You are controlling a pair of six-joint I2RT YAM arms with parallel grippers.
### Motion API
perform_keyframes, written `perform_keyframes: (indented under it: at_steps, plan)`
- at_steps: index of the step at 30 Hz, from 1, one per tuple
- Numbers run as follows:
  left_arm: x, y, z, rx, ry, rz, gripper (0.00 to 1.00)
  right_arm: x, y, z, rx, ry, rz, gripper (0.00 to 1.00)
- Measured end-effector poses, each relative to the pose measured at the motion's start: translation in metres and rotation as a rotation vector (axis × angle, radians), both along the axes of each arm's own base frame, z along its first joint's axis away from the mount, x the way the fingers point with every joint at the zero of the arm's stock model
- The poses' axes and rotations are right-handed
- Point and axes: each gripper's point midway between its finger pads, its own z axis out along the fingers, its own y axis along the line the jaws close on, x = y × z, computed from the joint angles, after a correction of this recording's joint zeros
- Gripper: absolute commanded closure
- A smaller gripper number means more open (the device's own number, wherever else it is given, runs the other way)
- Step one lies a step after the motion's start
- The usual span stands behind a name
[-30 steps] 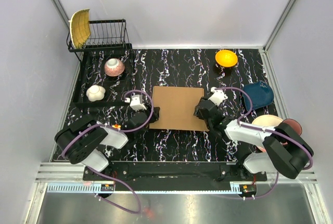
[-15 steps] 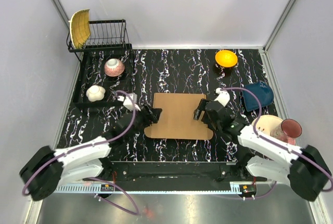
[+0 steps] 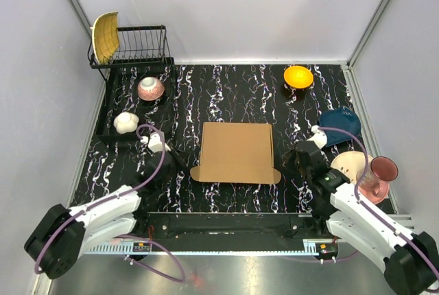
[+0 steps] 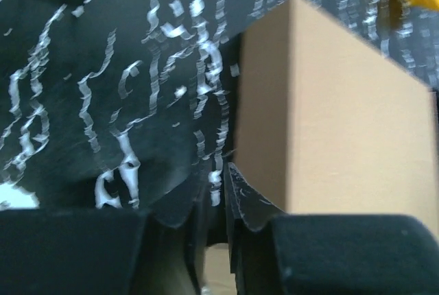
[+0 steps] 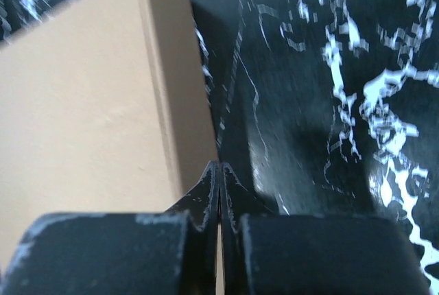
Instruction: Fold the paper box
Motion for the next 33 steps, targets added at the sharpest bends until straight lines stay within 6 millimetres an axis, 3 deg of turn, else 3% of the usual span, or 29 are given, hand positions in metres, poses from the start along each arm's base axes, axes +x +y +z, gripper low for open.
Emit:
perform_keyframes:
  at_steps: [3,7,17,33]
  plan:
    - [-0.006,0.011,-0.029,-0.005,0.083,0.023,0.88,-0.015,0.004,-0.037,0.003,0.110,0.028,1.00]
    - [-0.003,0.008,-0.037,-0.057,0.120,0.010,0.89,-0.018,0.014,-0.054,0.027,0.176,0.054,1.00]
    - [0.006,-0.018,-0.024,-0.181,0.084,-0.076,0.93,-0.004,0.028,-0.046,0.090,0.116,0.075,1.00]
    - [0.005,-0.034,-0.033,-0.218,0.113,-0.158,0.96,-0.005,0.031,-0.050,0.114,0.109,0.094,1.00]
